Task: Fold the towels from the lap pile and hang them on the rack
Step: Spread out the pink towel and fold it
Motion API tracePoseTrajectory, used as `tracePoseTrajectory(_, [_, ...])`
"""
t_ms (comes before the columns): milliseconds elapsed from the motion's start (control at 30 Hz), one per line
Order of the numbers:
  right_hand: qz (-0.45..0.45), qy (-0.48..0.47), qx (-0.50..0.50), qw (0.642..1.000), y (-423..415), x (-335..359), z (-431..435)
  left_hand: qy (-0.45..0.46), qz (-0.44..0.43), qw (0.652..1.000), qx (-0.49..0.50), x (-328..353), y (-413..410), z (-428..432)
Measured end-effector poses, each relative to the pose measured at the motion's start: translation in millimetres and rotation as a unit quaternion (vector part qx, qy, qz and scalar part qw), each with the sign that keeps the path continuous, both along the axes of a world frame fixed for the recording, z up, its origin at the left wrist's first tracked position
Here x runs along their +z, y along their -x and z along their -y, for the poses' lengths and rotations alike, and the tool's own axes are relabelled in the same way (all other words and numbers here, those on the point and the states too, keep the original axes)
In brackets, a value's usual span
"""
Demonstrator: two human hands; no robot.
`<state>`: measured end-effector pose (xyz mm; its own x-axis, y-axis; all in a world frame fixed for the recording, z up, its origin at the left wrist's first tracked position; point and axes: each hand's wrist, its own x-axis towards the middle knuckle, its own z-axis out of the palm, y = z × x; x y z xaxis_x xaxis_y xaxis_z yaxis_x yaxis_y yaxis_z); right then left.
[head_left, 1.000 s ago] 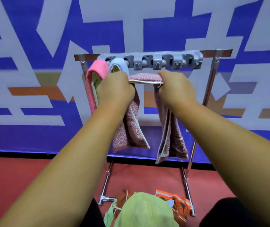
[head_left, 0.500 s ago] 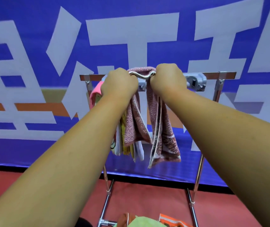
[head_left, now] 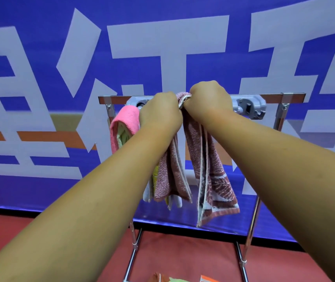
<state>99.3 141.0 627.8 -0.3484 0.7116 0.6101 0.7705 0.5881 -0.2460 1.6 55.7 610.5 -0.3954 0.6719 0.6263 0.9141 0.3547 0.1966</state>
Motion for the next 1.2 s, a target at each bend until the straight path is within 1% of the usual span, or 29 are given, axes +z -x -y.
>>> tracePoseTrajectory(67, [0.025,-0.039,-0.005,0.999,-1.5,-0.3,-0.8,-0.014,0.035,0.999,0.007,5.0,0.8,0.2])
tracePoseTrajectory(133, [0.039,-0.078,0.002,0.996,-3.4,-2.6,-3.9,-0.048,0.068,0.996,0.011,9.7,3.4,-1.3])
tracePoseTrajectory(200, [0.048,-0.116,0.015,0.992,-3.6,-8.0,-5.7,-0.066,0.087,0.994,0.021,11.4,5.3,-4.3])
tracePoseTrajectory(233, [0.047,-0.129,0.022,0.990,-3.0,-11.2,-5.8,-0.060,0.088,0.994,0.027,10.1,5.5,-6.1])
tracePoseTrajectory(300, [0.058,-0.140,0.037,0.988,-1.4,-18.3,-3.7,-0.026,0.078,0.996,0.040,4.1,4.5,-9.8])
tracePoseTrajectory(367, [0.089,-0.154,0.050,0.983,0.5,-28.6,-2.0,0.023,0.054,0.996,0.063,-6.3,5.0,-12.9])
tracePoseTrajectory(433, [0.118,-0.167,0.059,0.977,0.4,-41.3,-1.6,0.067,0.015,0.994,0.088,-16.5,7.1,-14.0])
tracePoseTrajectory(500, [0.117,-0.162,0.065,0.978,-0.6,-55.1,-4.0,0.085,-0.028,0.991,0.096,-25.3,8.5,-14.5])
tracePoseTrajectory(567, [0.092,-0.149,0.065,0.982,-1.1,-67.1,-5.5,0.083,-0.041,0.992,0.084,-33.2,7.9,-14.2])
tracePoseTrajectory(733, [0.043,-0.094,0.080,0.991,-4.1,-92.2,-1.7,0.056,0.079,0.995,0.034,-56.3,10.7,-7.4])
tracePoseTrajectory(833, [-0.022,0.005,0.094,0.995,-8.7,-113.5,2.8,0.065,0.128,0.989,0.025,-79.3,10.6,-0.4])
tracePoseTrajectory(900, [-0.045,0.089,0.078,0.992,-9.7,-130.9,1.0,0.085,0.150,0.985,0.031,-97.2,9.3,1.0])
tracePoseTrajectory(967, [-0.038,0.161,0.059,0.984,-10.5,-149.9,-4.6,0.110,0.168,0.979,0.037,-115.9,9.4,-0.1])
tracePoseTrajectory(1033, [-0.026,0.210,0.057,0.976,-12.5,-168.3,-8.9,0.129,0.182,0.974,0.035,-133.5,9.5,-1.9])
tracePoseTrajectory(1100, [-0.020,0.226,0.058,0.972,-15.6,-183.7,-10.9,0.151,0.198,0.968,0.028,-150.1,10.6,-4.0])
tracePoseTrajectory(1200, [-0.009,0.213,0.052,0.976,-21.0,-199.6,-11.9,0.169,0.239,0.956,0.013,-175.4,12.3,-8.0])
